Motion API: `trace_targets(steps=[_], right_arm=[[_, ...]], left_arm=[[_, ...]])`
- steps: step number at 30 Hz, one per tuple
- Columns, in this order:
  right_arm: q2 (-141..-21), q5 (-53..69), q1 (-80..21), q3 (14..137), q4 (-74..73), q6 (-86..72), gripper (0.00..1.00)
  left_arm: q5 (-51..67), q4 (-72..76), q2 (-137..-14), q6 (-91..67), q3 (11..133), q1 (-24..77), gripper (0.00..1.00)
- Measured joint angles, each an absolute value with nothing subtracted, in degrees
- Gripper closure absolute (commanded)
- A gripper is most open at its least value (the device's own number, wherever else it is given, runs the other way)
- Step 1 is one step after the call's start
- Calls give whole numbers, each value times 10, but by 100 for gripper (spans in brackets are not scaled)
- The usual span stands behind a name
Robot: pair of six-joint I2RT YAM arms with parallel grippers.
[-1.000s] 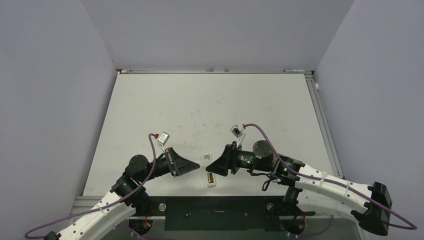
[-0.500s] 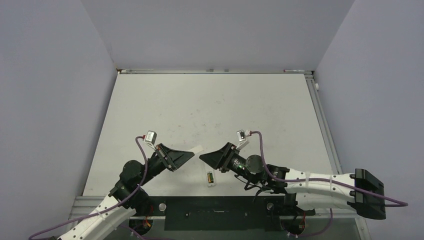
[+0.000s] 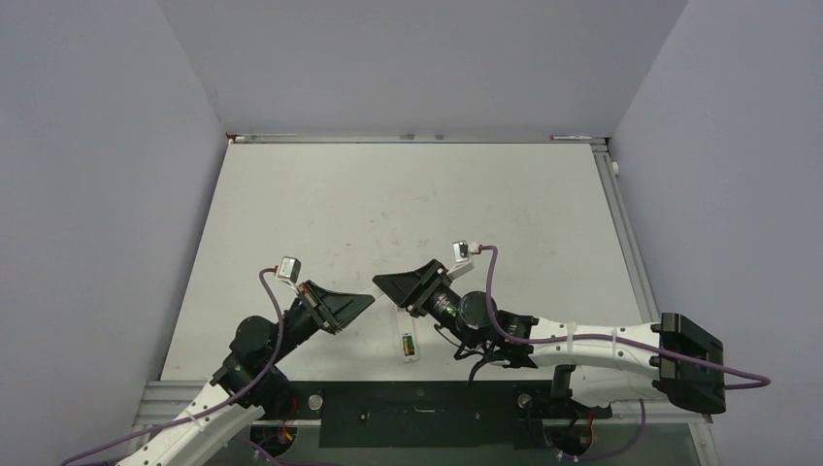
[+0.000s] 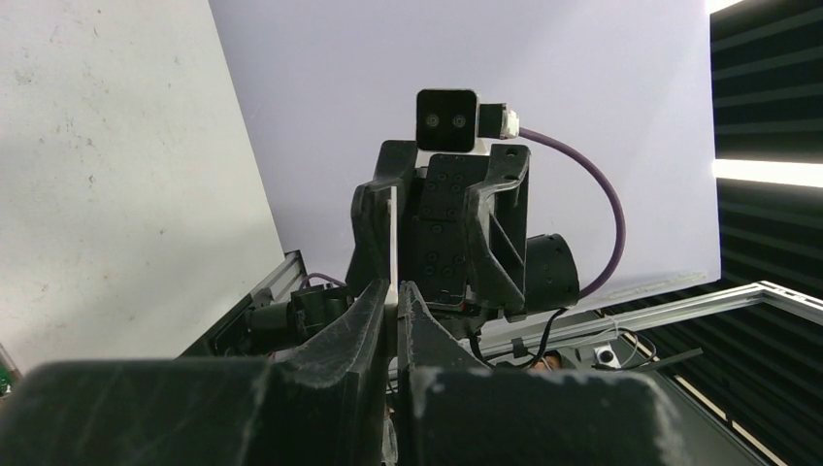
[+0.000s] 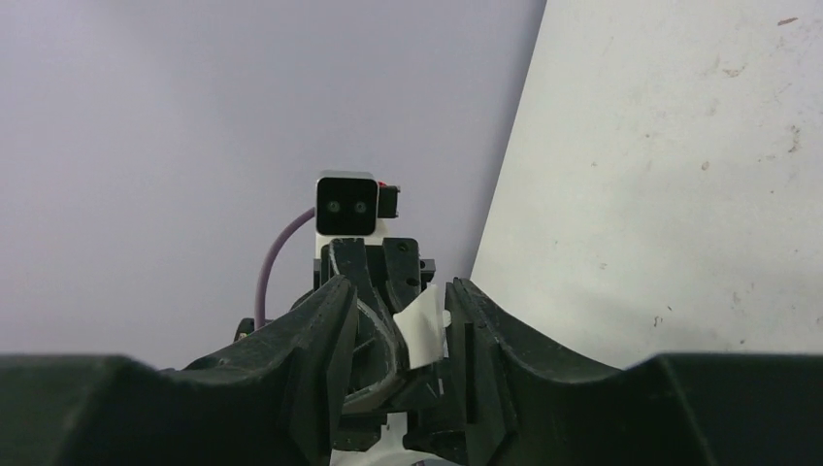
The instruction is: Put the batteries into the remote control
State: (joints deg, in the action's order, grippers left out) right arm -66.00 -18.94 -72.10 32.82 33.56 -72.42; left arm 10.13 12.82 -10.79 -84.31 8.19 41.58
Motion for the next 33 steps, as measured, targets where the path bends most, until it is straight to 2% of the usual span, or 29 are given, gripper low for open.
trace_targets(steps=[14, 15, 17, 20, 21, 23, 28, 31, 33], right_arm=[[-697, -196, -729, 340, 366, -744, 77], [-698, -197, -729, 340, 368, -745, 79], [-700, -200, -731, 340, 371, -746, 91], [-700, -204, -733, 339, 377, -754, 92], [-700, -206, -733, 338, 380, -757, 92], [-700, -207, -731, 337, 382, -759, 91], [-672, -156, -682, 345, 313, -759, 91], [-630, -89, -602, 348, 244, -748, 92], [-609, -32, -549, 359, 194, -726, 92]], left_arm=[[95, 137, -100, -850, 76, 416, 100], [93, 138, -100, -849, 76, 416, 100], [89, 140, -100, -849, 76, 416, 100], [84, 148, -105, -849, 76, 416, 100], [83, 153, -108, -849, 75, 416, 97], [83, 163, -117, -849, 74, 416, 80], [100, 158, -147, -832, 74, 416, 47], [118, 132, -148, -818, 76, 415, 34], [134, 112, -148, -807, 81, 412, 31]])
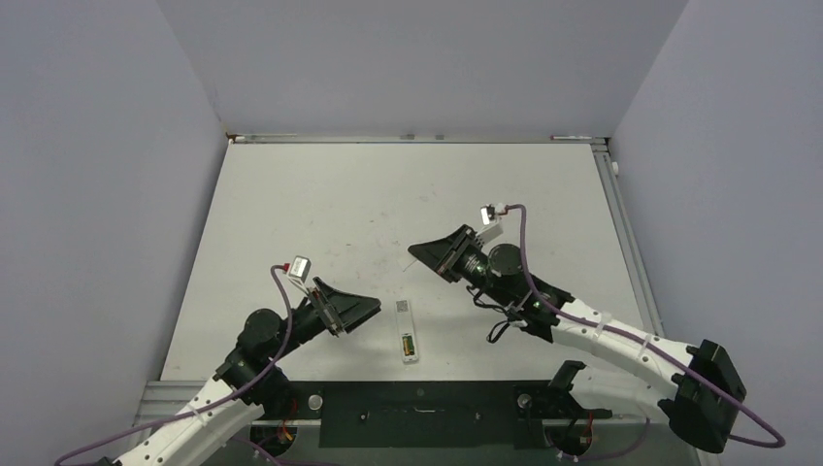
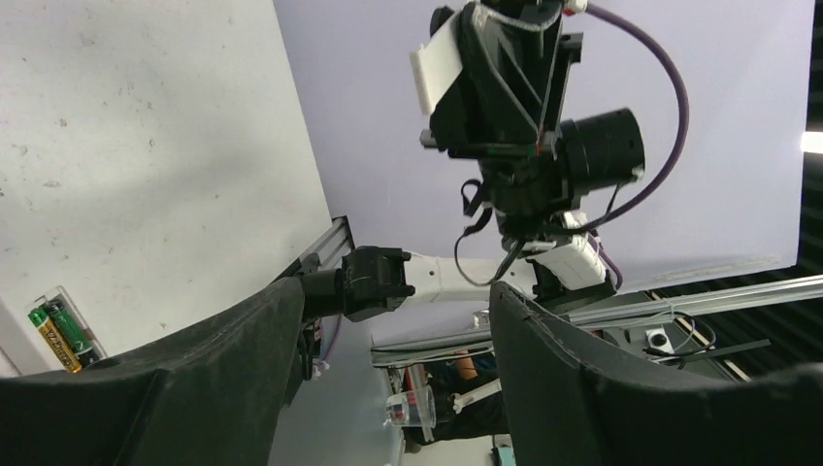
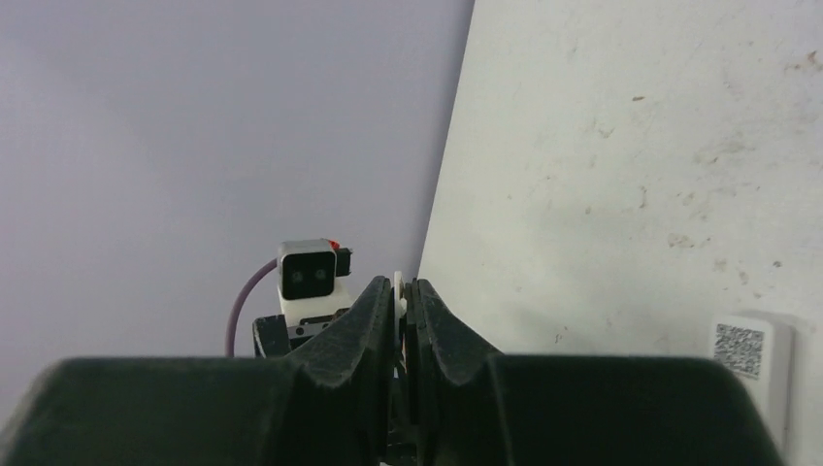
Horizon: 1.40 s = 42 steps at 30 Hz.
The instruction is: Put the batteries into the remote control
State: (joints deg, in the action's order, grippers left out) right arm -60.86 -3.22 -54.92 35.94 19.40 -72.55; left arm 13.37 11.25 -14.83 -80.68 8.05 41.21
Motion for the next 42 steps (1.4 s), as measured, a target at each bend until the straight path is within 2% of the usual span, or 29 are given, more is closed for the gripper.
trace_targets(steps=[8, 13, 18, 23, 34, 42], right_arm=[[-599, 267, -382, 419, 60, -602, 91], [-653, 423, -371, 463, 4, -529, 92], [-683, 523, -379, 466, 1, -507, 91], [-706, 571, -404, 465, 68, -536, 91], [-756, 595, -453, 460, 192, -609, 92], [-759, 598, -466, 460, 216, -627, 91]], left_arm=[[234, 121, -227, -783, 99, 381, 30], [329, 146, -308, -770, 125, 363, 29], [394, 169, -344, -763, 155, 359, 31], [429, 200, -369, -763, 165, 359, 38], [454, 255, -392, -786, 164, 359, 68], [459, 298, -402, -801, 162, 359, 68]])
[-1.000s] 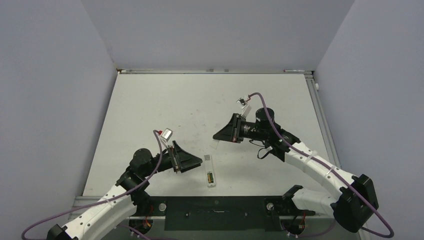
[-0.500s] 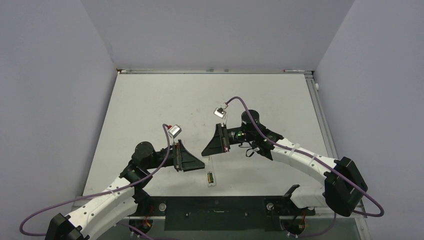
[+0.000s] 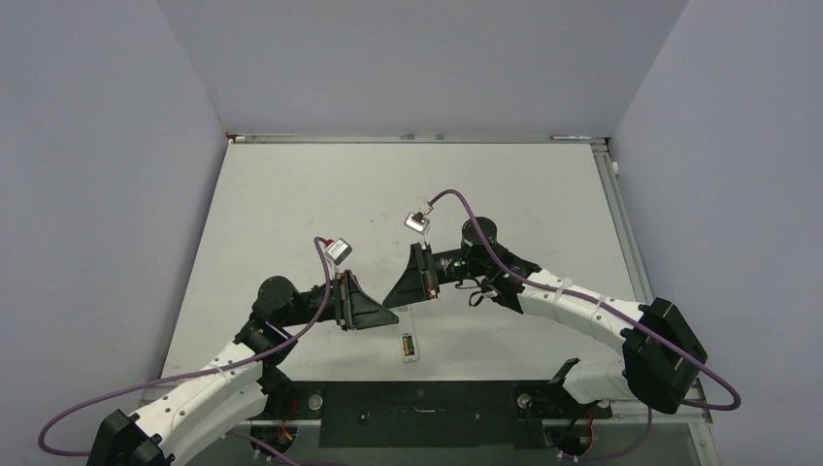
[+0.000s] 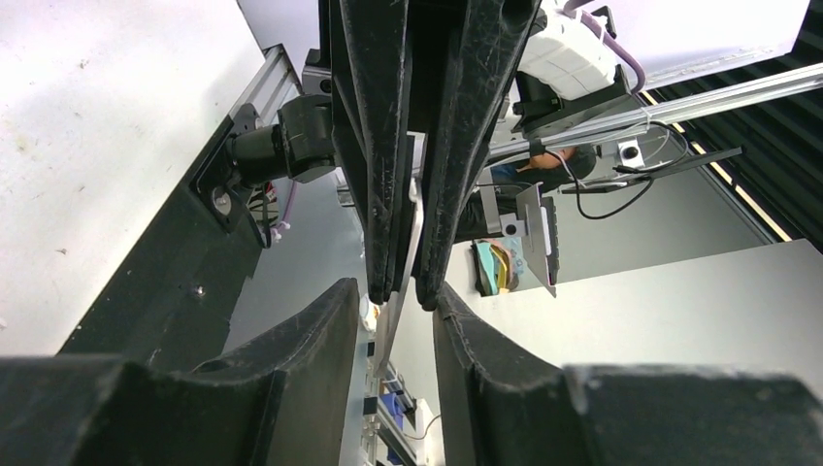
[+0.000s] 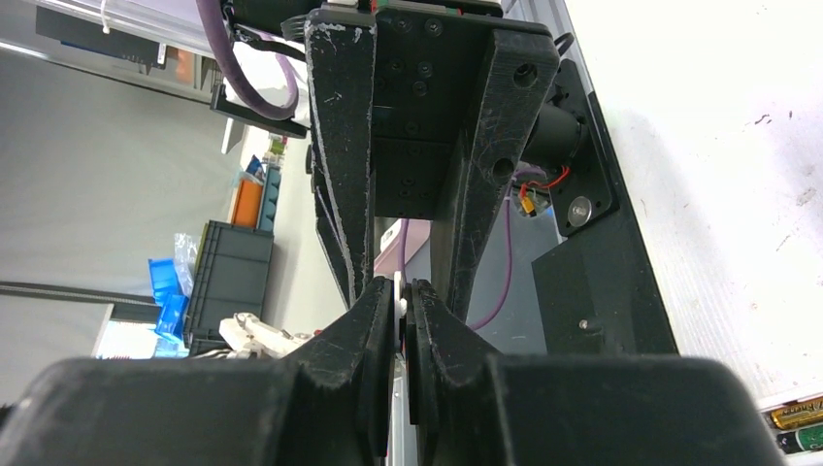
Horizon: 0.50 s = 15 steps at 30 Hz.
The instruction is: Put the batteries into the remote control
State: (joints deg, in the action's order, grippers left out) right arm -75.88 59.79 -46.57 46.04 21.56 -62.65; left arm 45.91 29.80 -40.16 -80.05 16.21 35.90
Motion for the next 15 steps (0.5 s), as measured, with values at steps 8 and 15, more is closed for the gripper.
trace_targets(steps=[8, 15], right_arm=[[-759, 594, -468, 459, 218, -630, 91], [-759, 574, -470, 463, 192, -614, 52]], left_arm=[[470, 317, -402, -804, 159, 359, 100], [467, 328, -398, -807, 154, 360, 100]])
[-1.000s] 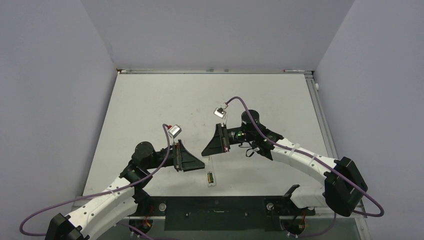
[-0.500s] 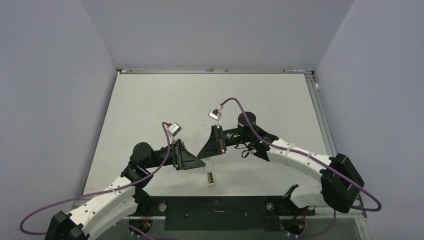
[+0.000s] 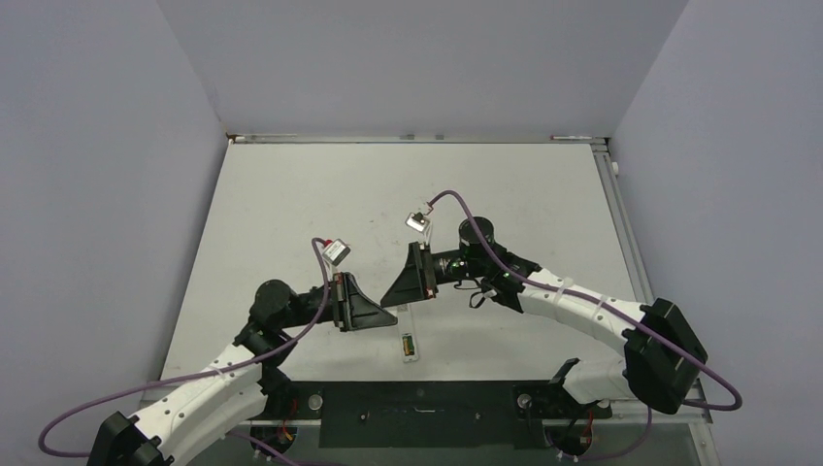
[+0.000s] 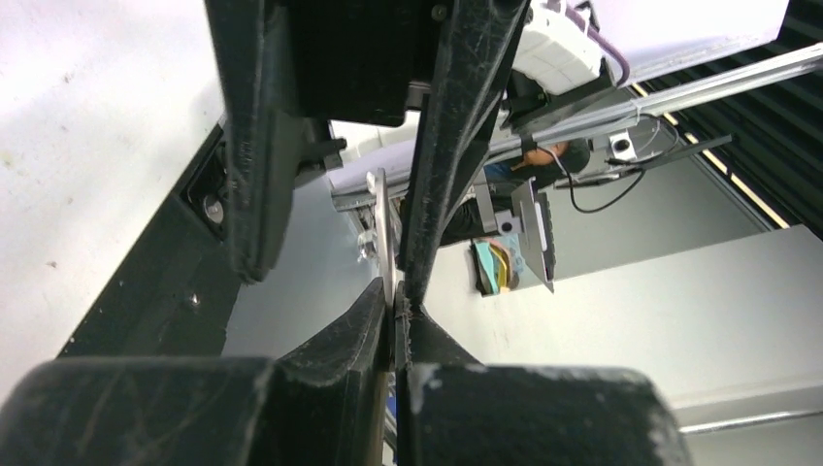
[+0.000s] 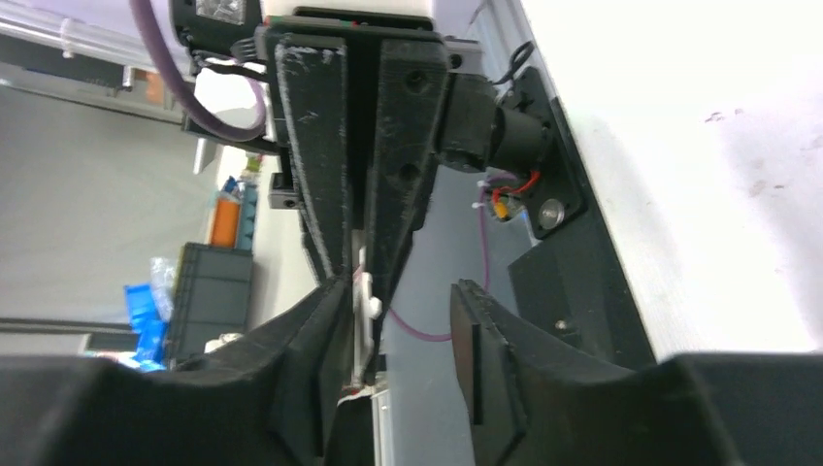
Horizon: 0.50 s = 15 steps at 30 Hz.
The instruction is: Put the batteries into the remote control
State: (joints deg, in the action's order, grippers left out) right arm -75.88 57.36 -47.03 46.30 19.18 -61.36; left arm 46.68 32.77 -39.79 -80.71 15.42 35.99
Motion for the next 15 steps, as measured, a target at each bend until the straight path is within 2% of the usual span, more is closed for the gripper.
trace_targets(steps=[3, 8, 15], right_arm=[[-745, 536, -465, 485, 102, -564, 46], [-682, 424, -469, 554, -86, -465, 46], [-566, 269, -522, 542, -145, -441, 48]], left_arm=[[436, 319, -380, -806, 152, 360, 100], [354, 263, -309, -792, 145, 360, 100], [236, 210, -260, -784, 139, 360, 100]])
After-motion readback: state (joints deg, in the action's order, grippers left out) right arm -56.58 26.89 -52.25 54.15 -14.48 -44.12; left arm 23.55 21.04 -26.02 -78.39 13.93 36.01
